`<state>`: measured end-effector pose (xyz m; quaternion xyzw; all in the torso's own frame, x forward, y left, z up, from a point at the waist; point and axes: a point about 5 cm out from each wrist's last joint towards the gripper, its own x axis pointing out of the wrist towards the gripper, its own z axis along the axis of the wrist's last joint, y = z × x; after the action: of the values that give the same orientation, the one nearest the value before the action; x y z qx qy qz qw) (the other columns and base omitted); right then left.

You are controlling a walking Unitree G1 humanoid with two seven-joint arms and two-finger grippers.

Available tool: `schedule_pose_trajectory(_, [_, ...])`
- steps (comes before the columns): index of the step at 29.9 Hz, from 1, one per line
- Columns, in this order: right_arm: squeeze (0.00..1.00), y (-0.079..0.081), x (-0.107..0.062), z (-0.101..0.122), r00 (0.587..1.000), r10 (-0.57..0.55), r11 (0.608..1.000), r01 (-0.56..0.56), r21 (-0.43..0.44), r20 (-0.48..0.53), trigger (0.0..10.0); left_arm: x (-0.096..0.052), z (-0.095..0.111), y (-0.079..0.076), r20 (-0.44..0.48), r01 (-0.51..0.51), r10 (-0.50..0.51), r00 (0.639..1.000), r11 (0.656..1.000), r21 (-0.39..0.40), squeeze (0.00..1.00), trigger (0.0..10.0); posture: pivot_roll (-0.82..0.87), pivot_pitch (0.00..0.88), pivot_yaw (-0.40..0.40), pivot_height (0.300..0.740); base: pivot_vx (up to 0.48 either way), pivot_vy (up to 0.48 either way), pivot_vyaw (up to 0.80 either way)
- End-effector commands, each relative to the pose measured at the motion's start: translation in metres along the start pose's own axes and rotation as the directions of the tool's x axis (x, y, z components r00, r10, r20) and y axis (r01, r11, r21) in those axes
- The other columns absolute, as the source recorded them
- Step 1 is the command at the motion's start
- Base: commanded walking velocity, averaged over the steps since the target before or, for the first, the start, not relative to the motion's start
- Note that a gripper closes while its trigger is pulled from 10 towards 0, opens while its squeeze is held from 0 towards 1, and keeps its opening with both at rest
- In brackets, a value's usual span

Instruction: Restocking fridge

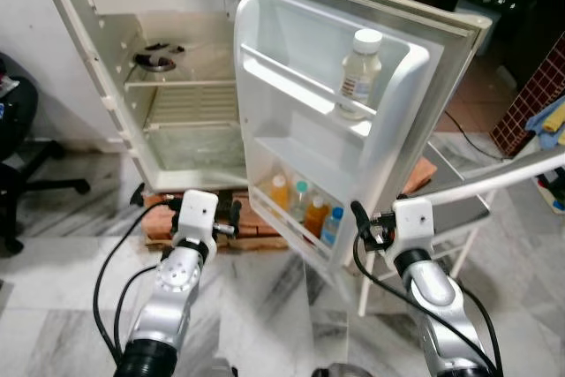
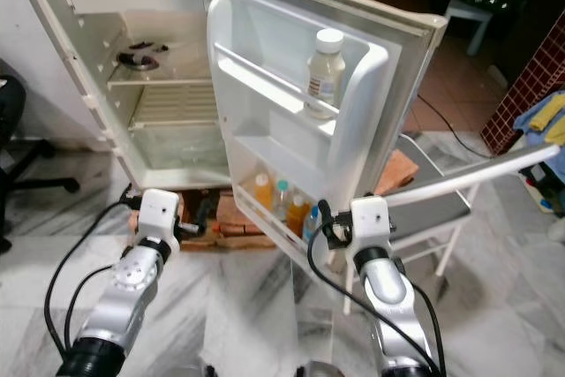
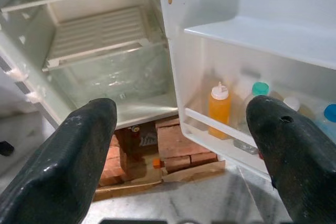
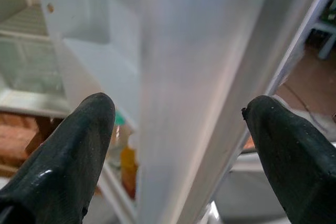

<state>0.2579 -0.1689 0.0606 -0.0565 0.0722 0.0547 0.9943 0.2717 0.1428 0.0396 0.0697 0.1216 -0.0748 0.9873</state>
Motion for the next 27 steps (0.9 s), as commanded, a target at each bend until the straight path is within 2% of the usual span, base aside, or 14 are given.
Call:
schedule_pose_trajectory(1, [0.00,-0.003,0.003,0.002,1.000,-0.024,1.000,0.024,-0.001,0.007,10.0,0.002,0.005,-0.005,0.006,0.025,-0.025,1.000,1.000,0.007,0.00,10.0,0.08,0.000,0.014,0.740,0.000,-0.480,0.00])
schedule_pose_trajectory(5, [0.00,0.001,0.007,0.008,0.999,-0.015,1.000,0.016,-0.005,0.034,10.0,0.001,0.004,-0.005,0.003,0.024,-0.024,1.000,1.000,0.010,0.00,10.0,0.09,0.000,0.011,0.740,0.000,-0.480,0.00])
schedule_pose_trajectory(8, [0.00,0.009,0.010,0.016,0.995,0.053,0.998,-0.049,-0.040,0.088,10.0,-0.001,0.003,-0.004,-0.001,0.012,-0.012,1.000,1.000,0.015,0.00,10.0,0.09,0.000,0.011,0.740,0.000,-0.480,0.00])
schedule_pose_trajectory(11, [0.00,0.016,0.015,0.022,0.990,0.088,0.996,-0.086,-0.028,0.112,10.0,-0.001,0.000,-0.006,-0.015,0.017,-0.017,1.000,1.000,0.020,0.00,10.0,0.10,0.000,0.010,0.740,0.000,-0.480,0.00])
schedule_pose_trajectory(15, [0.00,0.017,0.019,0.028,0.986,0.101,0.995,-0.099,-0.026,0.136,10.0,-0.002,-0.002,-0.008,-0.029,0.016,-0.015,0.999,1.000,0.018,0.00,10.0,0.10,0.000,0.011,0.740,0.000,-0.480,0.00])
schedule_pose_trajectory(18, [0.00,0.017,0.022,0.033,0.978,0.123,0.991,-0.113,-0.067,0.167,10.0,-0.002,-0.003,-0.007,-0.029,-0.010,0.012,1.000,0.999,0.036,0.00,10.0,0.10,0.000,0.007,0.740,0.000,-0.480,0.00])
schedule_pose_trajectory(20, [0.00,0.021,0.025,0.039,0.968,0.150,0.986,-0.131,-0.105,0.203,10.0,-0.001,-0.002,-0.005,-0.033,-0.039,0.039,0.999,0.999,0.019,0.00,10.0,0.11,0.000,0.000,0.740,0.000,0.000,0.80])
schedule_pose_trajectory(23, [0.00,0.023,0.032,0.045,0.967,0.131,0.989,-0.113,-0.092,0.220,10.0,0.000,-0.005,-0.004,-0.064,-0.073,0.073,0.995,0.997,0.005,0.00,10.0,0.11,0.000,-0.006,0.740,0.000,0.000,0.80])
schedule_pose_trajectory(27, [0.00,0.025,0.037,0.051,0.963,0.131,0.990,-0.114,-0.085,0.237,10.0,-0.001,-0.008,-0.006,-0.094,-0.072,0.069,0.993,0.997,-0.027,0.00,10.0,0.12,0.000,-0.009,0.740,0.000,0.000,0.80])
